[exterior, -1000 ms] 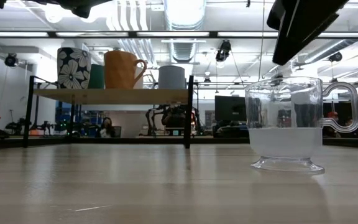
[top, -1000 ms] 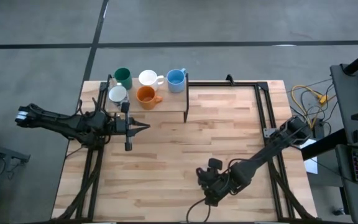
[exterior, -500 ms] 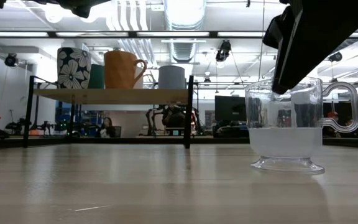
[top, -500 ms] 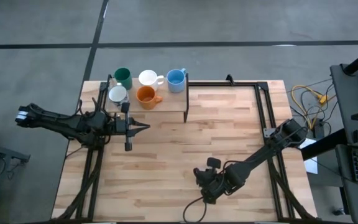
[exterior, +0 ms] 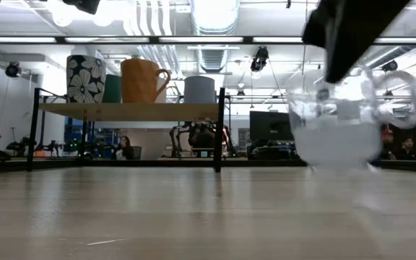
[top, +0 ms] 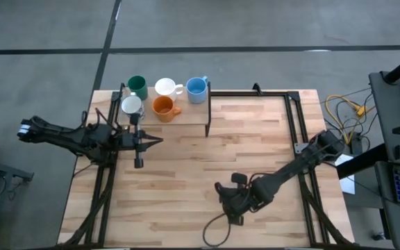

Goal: Stack small to large cups/mugs on shelf
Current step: Put the transparent mug on the shelf

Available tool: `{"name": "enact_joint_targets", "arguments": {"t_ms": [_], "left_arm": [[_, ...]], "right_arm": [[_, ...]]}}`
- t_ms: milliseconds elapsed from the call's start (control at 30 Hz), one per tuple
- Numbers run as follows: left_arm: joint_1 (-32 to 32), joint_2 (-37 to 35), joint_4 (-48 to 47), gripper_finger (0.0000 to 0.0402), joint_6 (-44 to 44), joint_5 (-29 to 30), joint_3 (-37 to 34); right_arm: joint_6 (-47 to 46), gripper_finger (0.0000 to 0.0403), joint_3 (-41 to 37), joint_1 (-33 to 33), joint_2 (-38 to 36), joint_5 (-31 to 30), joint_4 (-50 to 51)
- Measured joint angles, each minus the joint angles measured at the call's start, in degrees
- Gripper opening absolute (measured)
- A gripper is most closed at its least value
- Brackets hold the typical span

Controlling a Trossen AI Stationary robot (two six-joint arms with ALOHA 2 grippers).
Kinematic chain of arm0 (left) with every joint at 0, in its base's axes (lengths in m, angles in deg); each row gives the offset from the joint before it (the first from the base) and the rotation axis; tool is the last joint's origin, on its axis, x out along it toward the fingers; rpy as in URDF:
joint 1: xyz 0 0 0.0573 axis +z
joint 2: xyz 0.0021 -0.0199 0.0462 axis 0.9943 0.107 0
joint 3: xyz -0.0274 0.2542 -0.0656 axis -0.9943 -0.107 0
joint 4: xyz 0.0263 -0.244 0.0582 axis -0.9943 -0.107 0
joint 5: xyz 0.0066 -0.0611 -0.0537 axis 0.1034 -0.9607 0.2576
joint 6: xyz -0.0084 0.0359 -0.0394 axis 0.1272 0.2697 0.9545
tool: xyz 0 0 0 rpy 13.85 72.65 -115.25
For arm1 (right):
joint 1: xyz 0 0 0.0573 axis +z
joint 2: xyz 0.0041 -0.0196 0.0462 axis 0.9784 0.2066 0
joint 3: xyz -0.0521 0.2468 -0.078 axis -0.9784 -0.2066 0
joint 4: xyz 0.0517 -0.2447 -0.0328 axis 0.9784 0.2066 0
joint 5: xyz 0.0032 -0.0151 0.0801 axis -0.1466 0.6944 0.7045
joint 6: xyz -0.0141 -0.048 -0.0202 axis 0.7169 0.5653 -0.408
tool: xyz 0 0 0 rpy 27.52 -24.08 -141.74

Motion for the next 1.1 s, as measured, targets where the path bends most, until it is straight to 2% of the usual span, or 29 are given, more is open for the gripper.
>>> {"name": "enact_joint_targets", "arguments": {"t_ms": [333, 667, 833, 1100], "left_arm": [[0.0, -6.5, 4.7, 0.0, -1.3, 0.0, -4.4], [0.0, -13.2, 7.7, 0.0, -1.6, 0.0, -8.0], [0.0, -14.1, 8.2, 0.0, -1.6, 0.0, -8.1], [0.0, -14.4, 8.0, 0.0, -1.6, 0.0, -8.1]], "right_arm": [[16.3, 0.0009, 18.3, -8.4, -0.5, 0.1, 16.9], [34.7, 0.0009, 36.0, -18.3, 0.0, 1.3, 21.1], [41.4, 0.0009, 40.8, -22.9, 0.8, 3.3, 21.8], [50.0, 0.0009, 41.3, -29.7, 0.8, 6.1, 21.4]]}}
